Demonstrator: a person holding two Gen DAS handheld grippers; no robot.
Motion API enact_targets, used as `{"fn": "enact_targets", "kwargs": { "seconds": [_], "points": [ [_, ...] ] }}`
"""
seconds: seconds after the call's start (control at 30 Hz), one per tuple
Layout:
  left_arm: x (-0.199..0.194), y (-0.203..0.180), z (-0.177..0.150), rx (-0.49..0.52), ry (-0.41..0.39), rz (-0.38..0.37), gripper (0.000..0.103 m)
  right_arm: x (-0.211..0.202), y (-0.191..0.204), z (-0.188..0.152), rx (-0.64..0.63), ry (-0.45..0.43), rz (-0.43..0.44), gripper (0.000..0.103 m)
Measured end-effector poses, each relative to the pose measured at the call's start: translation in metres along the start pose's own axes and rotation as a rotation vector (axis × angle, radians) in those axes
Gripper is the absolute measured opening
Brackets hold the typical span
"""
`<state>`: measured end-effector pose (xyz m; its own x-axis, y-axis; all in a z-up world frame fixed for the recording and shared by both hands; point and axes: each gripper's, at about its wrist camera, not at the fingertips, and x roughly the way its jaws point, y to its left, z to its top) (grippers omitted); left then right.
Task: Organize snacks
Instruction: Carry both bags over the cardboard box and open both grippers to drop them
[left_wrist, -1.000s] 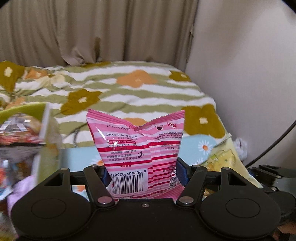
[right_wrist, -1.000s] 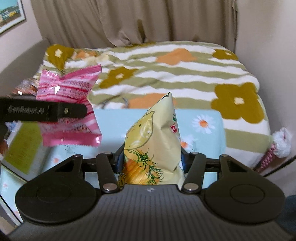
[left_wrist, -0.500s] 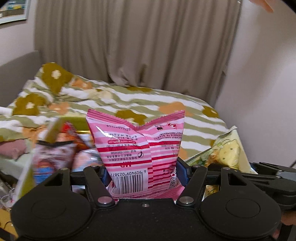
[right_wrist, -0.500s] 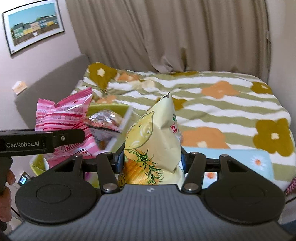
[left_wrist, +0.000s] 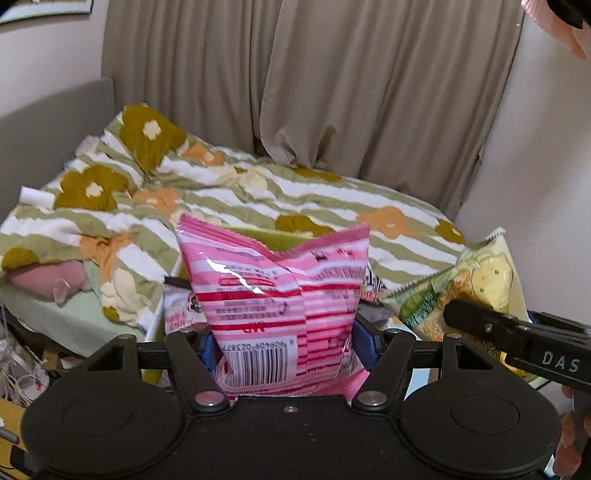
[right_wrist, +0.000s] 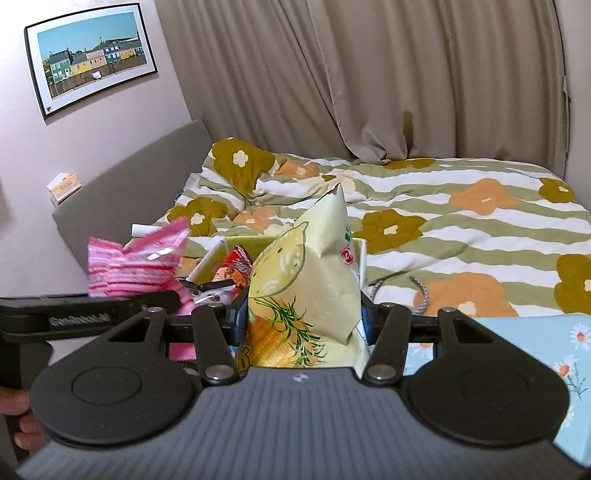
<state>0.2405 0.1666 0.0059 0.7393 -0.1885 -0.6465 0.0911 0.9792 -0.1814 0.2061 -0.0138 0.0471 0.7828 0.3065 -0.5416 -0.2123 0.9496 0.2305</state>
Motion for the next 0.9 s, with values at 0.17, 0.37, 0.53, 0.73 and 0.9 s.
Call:
{"fn": "enact_targets", "kwargs": {
  "seconds": [0.17,0.37,0.53,0.73,0.9],
  "points": [
    [0.006,0.018,-0.007,-0.036,0.016,-0.019,0.101,0.008,0.016,-0.002,0.001,0.008,-0.019,0.068],
    [-0.009,0.041,-0.007,-0.065,0.001,-0.003,0.102,0.015,0.024,0.001,-0.004,0.002,-0.035,0.068],
    [-0.016,0.055,-0.002,-0.068,-0.021,0.028,0.102,0.022,0.034,0.008,-0.018,-0.018,-0.021,0.068],
    [-0.019,0.069,0.006,-0.050,-0.040,0.073,0.102,0.042,0.051,0.022,-0.036,-0.016,0.005,0.068],
    [-0.017,0.082,0.013,0.001,-0.041,0.091,0.102,0.072,0.062,0.037,-0.024,0.020,0.002,0.069]
  ]
}}
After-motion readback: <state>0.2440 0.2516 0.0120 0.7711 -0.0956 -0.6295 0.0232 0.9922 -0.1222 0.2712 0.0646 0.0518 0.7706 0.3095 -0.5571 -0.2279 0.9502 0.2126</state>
